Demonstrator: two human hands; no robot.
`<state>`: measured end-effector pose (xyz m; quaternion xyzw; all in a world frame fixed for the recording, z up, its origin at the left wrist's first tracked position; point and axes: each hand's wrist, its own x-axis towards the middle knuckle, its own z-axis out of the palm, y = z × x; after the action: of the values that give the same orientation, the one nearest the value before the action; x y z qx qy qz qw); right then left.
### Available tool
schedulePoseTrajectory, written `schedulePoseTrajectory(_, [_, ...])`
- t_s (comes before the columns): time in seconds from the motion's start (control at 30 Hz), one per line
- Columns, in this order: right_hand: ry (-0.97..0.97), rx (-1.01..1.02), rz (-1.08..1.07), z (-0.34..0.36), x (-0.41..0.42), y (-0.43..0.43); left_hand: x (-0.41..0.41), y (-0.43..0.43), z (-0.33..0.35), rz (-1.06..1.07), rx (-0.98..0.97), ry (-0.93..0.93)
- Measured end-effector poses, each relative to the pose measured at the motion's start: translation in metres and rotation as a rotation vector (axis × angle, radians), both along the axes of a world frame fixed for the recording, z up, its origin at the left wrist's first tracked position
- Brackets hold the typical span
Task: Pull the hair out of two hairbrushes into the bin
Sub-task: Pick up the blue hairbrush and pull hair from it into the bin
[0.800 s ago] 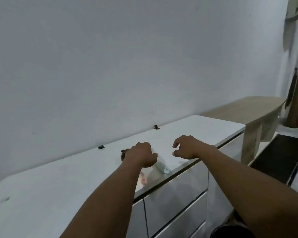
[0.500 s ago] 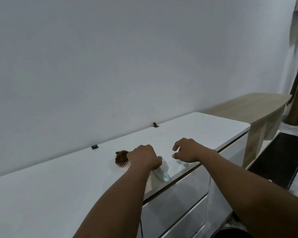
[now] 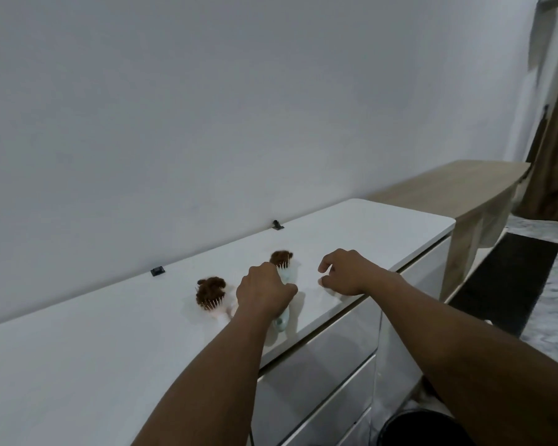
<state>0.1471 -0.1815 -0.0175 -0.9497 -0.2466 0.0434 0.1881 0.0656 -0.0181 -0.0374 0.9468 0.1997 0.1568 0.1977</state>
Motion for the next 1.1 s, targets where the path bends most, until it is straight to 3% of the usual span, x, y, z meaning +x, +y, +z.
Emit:
schedulePoseTrajectory(0.33, [-0.099, 0.033, -0.175, 0.020, -0.053, -0.109, -0.015, -0.089, 0.006, -0.300, -0.140, -0.136])
schedulePoseTrajectory(0.57, [-0.042, 0.091, -0.343, 0.000, -0.083, -0.201, -0.025, -0.168, -0.021, -0.496, -0.130, -0.117])
schedulePoseTrajectory(0.8, [0.104, 0.131, -0.481, -0.061, -0.094, -0.263, -0.021, -0.218, -0.083, -0.582, -0.165, -0.001])
schedulePoseTrajectory(1.1, [0.328, 0.145, -0.500, -0.203, -0.067, -0.285, 0.006, -0.237, -0.210, -0.593, -0.207, 0.261])
